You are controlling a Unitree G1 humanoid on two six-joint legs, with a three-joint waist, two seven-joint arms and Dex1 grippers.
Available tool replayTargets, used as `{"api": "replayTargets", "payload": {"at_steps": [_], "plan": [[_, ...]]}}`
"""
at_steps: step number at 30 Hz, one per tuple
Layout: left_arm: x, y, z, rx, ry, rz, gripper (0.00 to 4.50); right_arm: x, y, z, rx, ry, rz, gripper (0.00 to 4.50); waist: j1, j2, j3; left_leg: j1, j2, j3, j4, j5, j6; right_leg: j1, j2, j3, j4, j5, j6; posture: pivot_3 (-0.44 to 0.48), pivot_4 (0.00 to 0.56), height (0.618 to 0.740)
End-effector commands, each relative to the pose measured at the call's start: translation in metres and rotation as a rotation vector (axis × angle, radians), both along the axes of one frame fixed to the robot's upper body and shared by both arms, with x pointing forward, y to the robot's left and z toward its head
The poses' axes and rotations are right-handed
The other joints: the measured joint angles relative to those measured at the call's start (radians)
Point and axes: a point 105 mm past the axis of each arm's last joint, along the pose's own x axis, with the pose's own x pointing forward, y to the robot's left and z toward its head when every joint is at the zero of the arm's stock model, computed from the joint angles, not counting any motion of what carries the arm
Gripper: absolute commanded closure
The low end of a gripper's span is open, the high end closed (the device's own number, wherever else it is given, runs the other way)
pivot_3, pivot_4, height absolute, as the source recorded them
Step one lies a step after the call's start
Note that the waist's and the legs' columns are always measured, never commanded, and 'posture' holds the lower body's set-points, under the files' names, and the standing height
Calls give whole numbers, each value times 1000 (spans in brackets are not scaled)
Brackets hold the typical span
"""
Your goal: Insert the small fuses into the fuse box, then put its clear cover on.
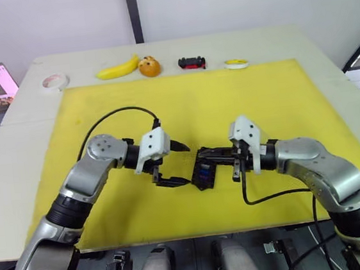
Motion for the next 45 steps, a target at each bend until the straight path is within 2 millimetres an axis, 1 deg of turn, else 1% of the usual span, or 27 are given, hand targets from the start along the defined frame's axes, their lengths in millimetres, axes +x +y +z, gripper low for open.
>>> {"api": "replayTargets", "payload": {"at_steps": [1,9,13,15,20,22,24,27,29,30,32,34,37,39,40,41,43,44,45], "plan": [[1,0,13,-22,-48,-8,0,0,1,4,21,-46,-13,4458,0,0,0,0,0,0,0,0,0,0,0,0,0,0,0,0,150,740],[2,-1,13,-18,-55,-14,0,2,-8,-21,-50,21,-73,4458,1,0,0,0,0,0,0,0,0,0,0,0,0,0,0,0,150,740],[2,-1,13,-18,-55,-14,0,3,-15,-42,-148,85,-111,4458,1,0,-1,1,0,0,0,0,0,1,0,0,0,0,0,0,150,740],[2,-1,13,-19,-55,-14,0,4,-14,-43,-152,91,-113,4458,1,0,-1,3,0,0,0,0,0,4,0,0,0,0,0,0,150,740],[2,-2,12,-23,-53,-14,0,3,-12,-40,-143,83,-106,4458,1,0,-1,15,0,0,-1,-2,4,16,0,0,-2,0,0,0,150,740],[2,-3,11,-26,-52,-13,0,4,-12,-37,-137,74,-108,4458,1,0,-1,16,0,0,-1,-2,4,17,0,0,-2,-1,0,0,150,740],[2,-3,11,-31,-49,-9,0,6,-10,-29,-111,53,-109,4458,1,0,-1,16,0,0,-1,-2,4,17,0,0,-2,-1,0,0,150,740],[2,0,12,-57,-53,25,0,3,-8,0,-16,14,-91,4458,1,0,-1,16,0,0,-1,-2,4,17,0,0,-2,-1,0,0,150,740],[3,4,14,-78,-57,56,0,2,-10,12,16,4,-99,4458,2,0,-1,16,0,0,-1,-2,4,17,0,1,-2,-1,0,0,150,740],[5,9,16,-106,-52,94,0,0,-14,19,34,4,-111,4458,2,0,-1,15,0,0,-1,-2,4,16,0,1,-2,-1,0,0,150,740],[6,23,20,-161,-38,186,0,-5,-27,33,61,-1,-148,4458,1,0,-1,15,1,0,-2,-2,4,15,0,1,-2,-1,0,0,150,740],[5,44,21,-218,-25,307,0,-9,-50,40,58,-8,-222,4458,3,0,-1,15,1,0,-2,-3,4,15,0,1,-2,-1,0,0,150,740],[0,75,20,-288,4,496,0,-11,-90,42,24,-15,-376,4458,5,0,-1,15,1,0,-2,-3,5,16,-2,1,-3,-1,0,0,150,740],[-7,99,18,-342,61,631,0,-12,-119,40,8,-8,-488,4458,6,0,-1,15,1,0,-2,-3,6,17,-3,1,-4,-1,0,0,150,740],[-9,106,17,-358,84,672,0,-13,-128,40,1,-7,-519,4458,5,0,-1,15,1,0,-2,-3,6,17,-3,1,-5,-1,0,0,150,740],[-18,125,10,-366,130,752,0,-16,-147,36,-24,-1,-580,4214,5,0,-1,15,1,1,-2,-3,6,17,-3,1,-5,-1,0,0,150,740],[-32,150,-1,-352,186,863,0,-23,-172,32,-59,11,-651,3608,5,0,-1,16,1,1,-2,-4,6,18,-3,1,-5,-1,1,0,150,740],[-40,165,-7,-348,208,927,0,-27,-184,31,-80,11,-684,3124,3,0,-1,16,1,1,-3,-4,6,18,-3,1,-5,-1,1,0,150,740],[-48,181,-12,-360,246,1003,0,-30,-197,29,-101,12,-718,2529,2,1,-1,16,2,1,-3,-4,7,18,-3,1,-6,-1,1,0,150,740]]}}
